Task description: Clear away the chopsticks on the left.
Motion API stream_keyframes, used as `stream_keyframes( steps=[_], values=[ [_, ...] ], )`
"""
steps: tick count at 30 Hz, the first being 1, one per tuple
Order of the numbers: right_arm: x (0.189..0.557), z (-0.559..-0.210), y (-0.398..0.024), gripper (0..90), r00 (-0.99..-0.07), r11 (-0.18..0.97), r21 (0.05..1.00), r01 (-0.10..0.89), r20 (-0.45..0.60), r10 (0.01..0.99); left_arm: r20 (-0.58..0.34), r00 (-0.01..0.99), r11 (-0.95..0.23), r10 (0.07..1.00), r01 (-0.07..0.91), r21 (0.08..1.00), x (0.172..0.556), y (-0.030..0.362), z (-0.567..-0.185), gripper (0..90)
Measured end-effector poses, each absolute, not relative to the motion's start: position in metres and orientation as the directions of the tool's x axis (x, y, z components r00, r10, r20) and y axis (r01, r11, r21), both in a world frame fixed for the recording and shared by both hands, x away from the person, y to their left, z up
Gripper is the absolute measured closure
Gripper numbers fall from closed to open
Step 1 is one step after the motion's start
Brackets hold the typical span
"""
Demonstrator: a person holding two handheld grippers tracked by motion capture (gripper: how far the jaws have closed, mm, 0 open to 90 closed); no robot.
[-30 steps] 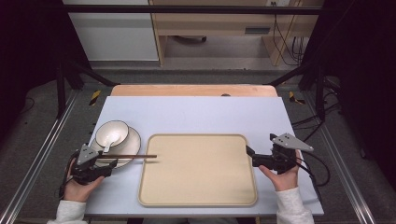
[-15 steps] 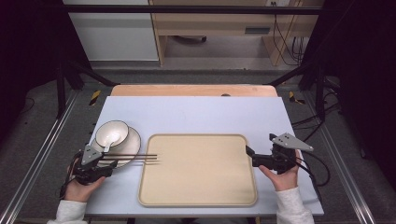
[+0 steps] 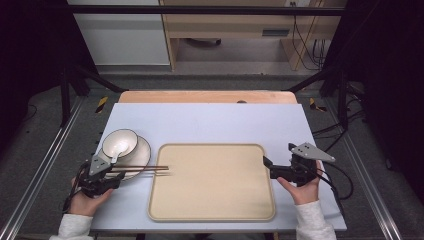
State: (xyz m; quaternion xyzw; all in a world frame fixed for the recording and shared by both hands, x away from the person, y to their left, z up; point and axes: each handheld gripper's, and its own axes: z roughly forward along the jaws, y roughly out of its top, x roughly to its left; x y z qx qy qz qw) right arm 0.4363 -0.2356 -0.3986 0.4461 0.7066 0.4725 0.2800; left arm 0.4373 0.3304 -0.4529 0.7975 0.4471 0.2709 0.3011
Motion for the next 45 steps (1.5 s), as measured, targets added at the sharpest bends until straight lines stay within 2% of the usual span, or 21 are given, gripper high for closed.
stream_keyframes(
  steps=[4, 5, 9, 13, 18, 23, 31, 45],
  values=[
    [0.436, -0.398, -0.236, 2.4, -0.445, 0.156, 0.917, 0.366, 0.025, 0.895, 0.175, 0.468, -0.439, 0.866, 0.547, 0.713, 0.436, 0.328, -0.451, 52.4],
    [0.436, -0.398, -0.237, 2.4, -0.444, 0.156, 0.918, 0.363, 0.024, 0.896, 0.177, 0.471, -0.443, 0.864, 0.545, 0.711, 0.436, 0.328, -0.451, 56.3],
    [0.435, -0.397, -0.238, 2.4, -0.443, 0.155, 0.92, 0.361, 0.023, 0.896, 0.182, 0.48, -0.454, 0.858, 0.543, 0.706, 0.435, 0.327, -0.45, 58.8],
    [0.436, -0.398, -0.237, 2.4, -0.443, 0.159, 0.918, 0.363, 0.02, 0.896, 0.185, 0.483, -0.458, 0.856, 0.542, 0.704, 0.434, 0.327, -0.448, 67.7],
    [0.436, -0.398, -0.237, 2.4, -0.443, 0.16, 0.918, 0.363, 0.019, 0.896, 0.185, 0.478, -0.455, 0.859, 0.544, 0.705, 0.435, 0.326, -0.448, 68.1],
    [0.436, -0.398, -0.237, 2.4, -0.444, 0.159, 0.918, 0.363, 0.02, 0.896, 0.169, 0.487, -0.45, 0.857, 0.546, 0.707, 0.439, 0.326, -0.453, 60.3],
    [0.436, -0.398, -0.237, 2.4, -0.444, 0.161, 0.918, 0.363, 0.019, 0.896, 0.146, 0.495, -0.443, 0.856, 0.559, 0.701, 0.438, 0.322, -0.448, 73.7],
    [0.436, -0.398, -0.237, 2.4, -0.445, 0.163, 0.917, 0.365, 0.018, 0.895, 0.115, 0.492, -0.424, 0.863, 0.58, 0.696, 0.437, 0.314, -0.444, 83.1]
  ],
)
